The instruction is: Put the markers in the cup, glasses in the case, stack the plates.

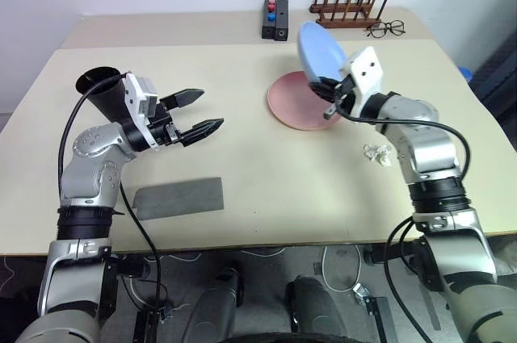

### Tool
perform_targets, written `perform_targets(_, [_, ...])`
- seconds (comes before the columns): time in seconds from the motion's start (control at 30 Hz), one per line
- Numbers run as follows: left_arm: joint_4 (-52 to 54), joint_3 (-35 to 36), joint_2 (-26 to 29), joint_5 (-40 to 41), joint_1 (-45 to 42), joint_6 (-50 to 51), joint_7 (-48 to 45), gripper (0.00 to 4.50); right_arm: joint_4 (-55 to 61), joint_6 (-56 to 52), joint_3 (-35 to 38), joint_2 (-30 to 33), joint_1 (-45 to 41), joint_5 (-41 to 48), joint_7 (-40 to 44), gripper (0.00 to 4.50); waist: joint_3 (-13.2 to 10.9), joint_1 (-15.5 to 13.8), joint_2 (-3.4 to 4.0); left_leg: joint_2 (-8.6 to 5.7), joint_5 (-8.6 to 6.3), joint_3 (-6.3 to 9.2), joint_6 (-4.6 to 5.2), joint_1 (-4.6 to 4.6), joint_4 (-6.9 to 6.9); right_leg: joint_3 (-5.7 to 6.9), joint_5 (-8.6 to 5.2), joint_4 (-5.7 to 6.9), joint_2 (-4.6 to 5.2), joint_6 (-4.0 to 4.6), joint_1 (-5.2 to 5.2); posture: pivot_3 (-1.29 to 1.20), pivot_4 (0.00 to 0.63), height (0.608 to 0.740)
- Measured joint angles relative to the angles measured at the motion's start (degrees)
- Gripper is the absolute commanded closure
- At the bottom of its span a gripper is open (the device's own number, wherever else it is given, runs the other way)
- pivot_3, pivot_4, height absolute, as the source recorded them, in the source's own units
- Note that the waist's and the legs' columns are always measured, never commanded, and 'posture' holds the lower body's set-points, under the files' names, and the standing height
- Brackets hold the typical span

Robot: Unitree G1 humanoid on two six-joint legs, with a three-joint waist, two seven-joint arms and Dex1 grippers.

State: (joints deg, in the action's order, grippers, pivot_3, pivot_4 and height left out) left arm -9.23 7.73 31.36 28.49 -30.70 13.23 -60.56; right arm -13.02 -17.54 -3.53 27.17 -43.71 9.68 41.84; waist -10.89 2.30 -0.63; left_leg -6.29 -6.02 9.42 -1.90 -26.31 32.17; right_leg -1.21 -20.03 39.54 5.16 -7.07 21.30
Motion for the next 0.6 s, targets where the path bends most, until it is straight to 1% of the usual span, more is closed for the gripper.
perform_targets(0.13, [4.0,0.44,-0.14,0.87,2.47,1.26,2.51,0.0,-1.1,0.33,-1.63,-1.56,0.45,0.21,2.52,4.44,0.0,0.18,0.0,0.01,0.01,0.0,-0.01,0.0,-0.02,-0.01,0.01,0.02,-0.02,0.01,0.02,0.0,0.15,0.74])
perform_targets(0.17, [5.03,0.48,-0.2,0.98,3.25,1.48,3.08,0.0,-1.4,0.28,-1.87,-1.92,0.41,0.39,3.23,3.78,0.0,0.25,0.0,0.03,0.01,0.0,-0.02,0.01,-0.03,-0.02,0.01,0.02,-0.03,0.01,0.03,0.0,0.15,0.74])
perform_targets(0.2, [5.66,0.48,-0.44,1.05,3.66,1.66,3.56,0.0,-2.55,0.37,-2.2,-2.21,0.07,0.12,3.37,3.57,0.0,0.26,0.0,0.03,0.01,0.0,-0.02,0.01,-0.03,-0.02,0.02,0.02,-0.04,0.02,0.02,0.0,0.15,0.74])
perform_targets(0.27, [6.7,0.49,-0.74,1.56,3.76,2.31,4.39,0.0,-5.29,0.5,-2.42,-2.72,-0.5,-0.66,2.91,2.7,0.0,0.25,0.0,0.04,0.03,0.0,-0.05,0.02,-0.02,-0.02,0.03,0.03,-0.07,0.04,0.03,0.0,0.15,0.74])
perform_targets(0.43, [8.19,0.53,-0.73,2.2,3.93,3.08,5.1,0.0,-8.9,2.14,-2.42,-2.94,-2.24,-2.29,2.16,0.07,0.0,0.25,0.0,0.04,0.04,0.0,-0.06,0.01,-0.03,-0.02,0.03,0.04,-0.07,0.05,0.04,0.0,0.15,0.74])
perform_targets(0.53, [8.36,0.53,-0.59,3.07,4.05,4.3,4.55,0.0,-8.87,2.26,-1.75,-2.79,-2.39,-1.88,2.39,0.03,0.0,0.25,0.0,0.05,0.04,0.0,-0.06,0.01,-0.04,-0.02,0.03,0.05,-0.08,0.05,0.05,0.0,0.15,0.74])
perform_targets(0.6, [9.32,0.53,0.0,4.64,4.33,5.95,3.2,0.0,-8.18,0.35,-0.6,-1.87,-2.3,-0.12,3.81,0.03,0.0,0.2,0.01,0.05,0.04,0.0,-0.06,0.01,-0.04,-0.03,0.03,0.04,-0.08,0.05,0.05,0.0,0.15,0.74])
